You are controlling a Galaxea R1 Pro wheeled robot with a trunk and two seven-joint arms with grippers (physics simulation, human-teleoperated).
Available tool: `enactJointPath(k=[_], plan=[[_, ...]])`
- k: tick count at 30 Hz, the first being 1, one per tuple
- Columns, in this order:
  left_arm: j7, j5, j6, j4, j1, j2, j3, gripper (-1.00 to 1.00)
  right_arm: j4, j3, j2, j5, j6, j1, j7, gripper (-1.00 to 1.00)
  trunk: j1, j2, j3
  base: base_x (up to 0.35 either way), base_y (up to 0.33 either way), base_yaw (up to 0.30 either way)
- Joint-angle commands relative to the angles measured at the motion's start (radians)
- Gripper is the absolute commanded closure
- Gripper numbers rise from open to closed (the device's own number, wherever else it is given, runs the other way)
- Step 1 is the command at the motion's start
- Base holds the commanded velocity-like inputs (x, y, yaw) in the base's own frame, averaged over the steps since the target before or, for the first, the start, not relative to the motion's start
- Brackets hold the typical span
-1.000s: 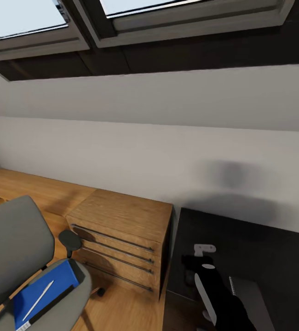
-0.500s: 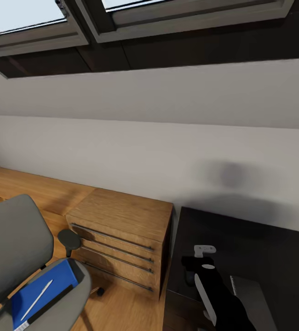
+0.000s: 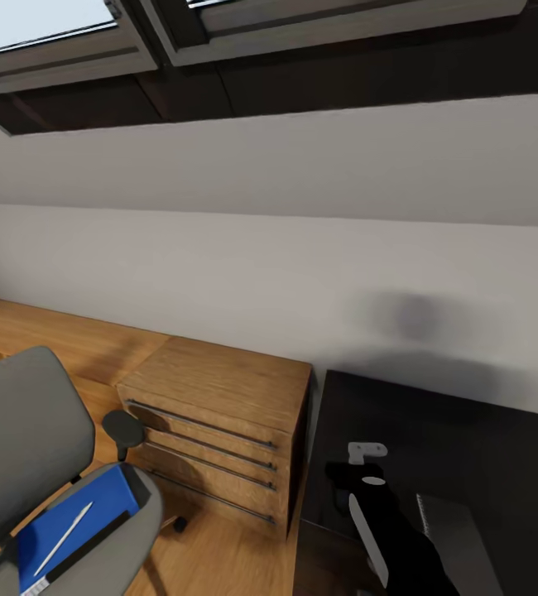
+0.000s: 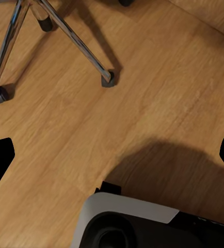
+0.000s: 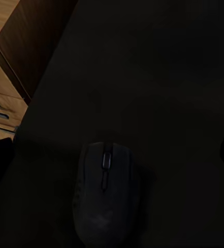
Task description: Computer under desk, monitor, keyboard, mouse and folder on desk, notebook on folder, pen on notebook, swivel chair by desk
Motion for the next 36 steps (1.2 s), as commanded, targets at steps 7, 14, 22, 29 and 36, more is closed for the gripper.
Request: enactJointPath(k=[7, 14, 22, 29, 36], plan=[[-0.006, 0.011, -0.002, 0.001, -0.001, 0.000, -0.006, -1.00, 0.015, 0.003, 0.001, -0.005, 0.005, -0.001, -0.005, -1.00, 0.027, -0.050, -0.023, 0.000, 0.000, 0.000], [-0.005, 0.011, -0.002, 0.001, -0.001, 0.000, -0.006, -1.00, 0.019, 0.002, 0.002, -0.008, 0.008, -0.001, -0.006, -1.00, 0.054, -0.099, -0.045, 0.000, 0.000, 0.000], [-0.004, 0.011, -0.002, 0.000, -0.001, 0.000, -0.006, -1.00, 0.019, 0.001, 0.001, -0.036, 0.008, -0.001, -0.006, -1.00, 0.085, -0.155, -0.070, 0.000, 0.000, 0.000], [-0.005, 0.011, -0.002, 0.000, -0.001, 0.000, -0.006, -1.00, 0.036, 0.001, 0.002, -0.041, 0.008, -0.001, -0.005, -1.00, 0.100, -0.183, -0.083, 0.000, 0.000, 0.000], [-0.006, 0.010, -0.002, 0.000, -0.001, 0.000, -0.006, -1.00, 0.040, 0.001, 0.000, -0.042, 0.008, -0.001, -0.004, -1.00, 0.100, -0.183, -0.083, 0.000, 0.000, 0.000]])
